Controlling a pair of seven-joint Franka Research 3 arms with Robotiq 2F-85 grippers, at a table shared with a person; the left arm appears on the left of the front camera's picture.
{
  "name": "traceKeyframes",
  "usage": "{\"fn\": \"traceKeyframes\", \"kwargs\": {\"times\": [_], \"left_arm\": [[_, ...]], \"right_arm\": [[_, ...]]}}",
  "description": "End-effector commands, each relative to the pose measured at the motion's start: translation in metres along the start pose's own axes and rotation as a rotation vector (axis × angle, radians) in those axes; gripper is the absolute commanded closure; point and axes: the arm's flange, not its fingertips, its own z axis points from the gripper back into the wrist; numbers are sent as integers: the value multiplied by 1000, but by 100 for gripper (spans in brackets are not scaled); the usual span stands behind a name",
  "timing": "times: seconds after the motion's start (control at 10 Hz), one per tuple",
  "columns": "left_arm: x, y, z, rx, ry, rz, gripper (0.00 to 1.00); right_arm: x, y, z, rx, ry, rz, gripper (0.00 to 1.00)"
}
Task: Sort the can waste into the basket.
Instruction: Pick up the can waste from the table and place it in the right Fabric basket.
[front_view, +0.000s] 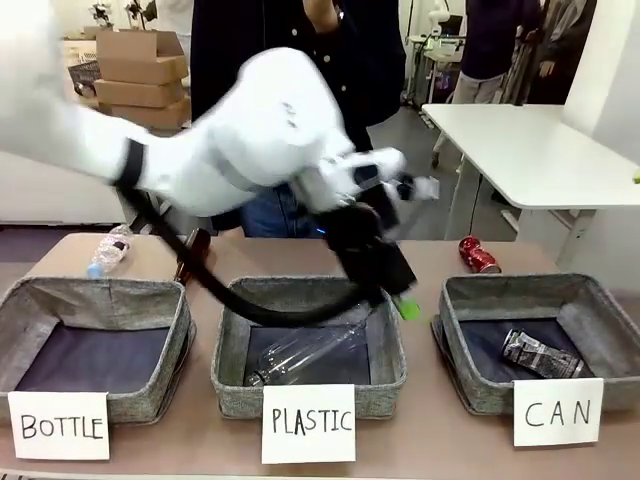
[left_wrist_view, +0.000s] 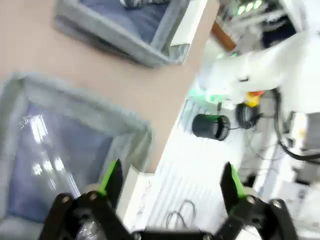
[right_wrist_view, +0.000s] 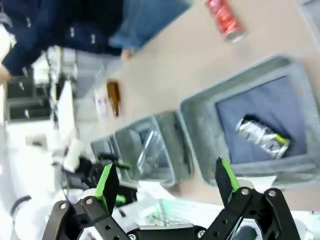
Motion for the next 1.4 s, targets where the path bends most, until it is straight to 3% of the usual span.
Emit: {"fn": "traceKeyframes", "kwargs": {"times": [0.0,0.2,0.3,0.5,0.6,0.7,1.3], "left_arm": [[-105,24,64,-54,-198,185,0],[-179,50,122,-152,-452,333,0],[-212,62,148,-173,-577,396,0],[-277,84,194,-281,-845,424,0],[-302,99,208,-312,-998,453,0],[-263,81,187,-243,-705,465,0],[-263,81,187,-243,-705,465,0]], "right_arm": [[1,36,-35,26,143,74,0],[-16,71,-89,122,289,49,0],[-23,86,-112,178,335,-32,0],[-22,100,-133,285,281,-223,0],[-14,96,-135,270,251,-285,0],[-32,92,-133,232,342,-96,0],[-32,92,-133,232,342,-96,0]]}}
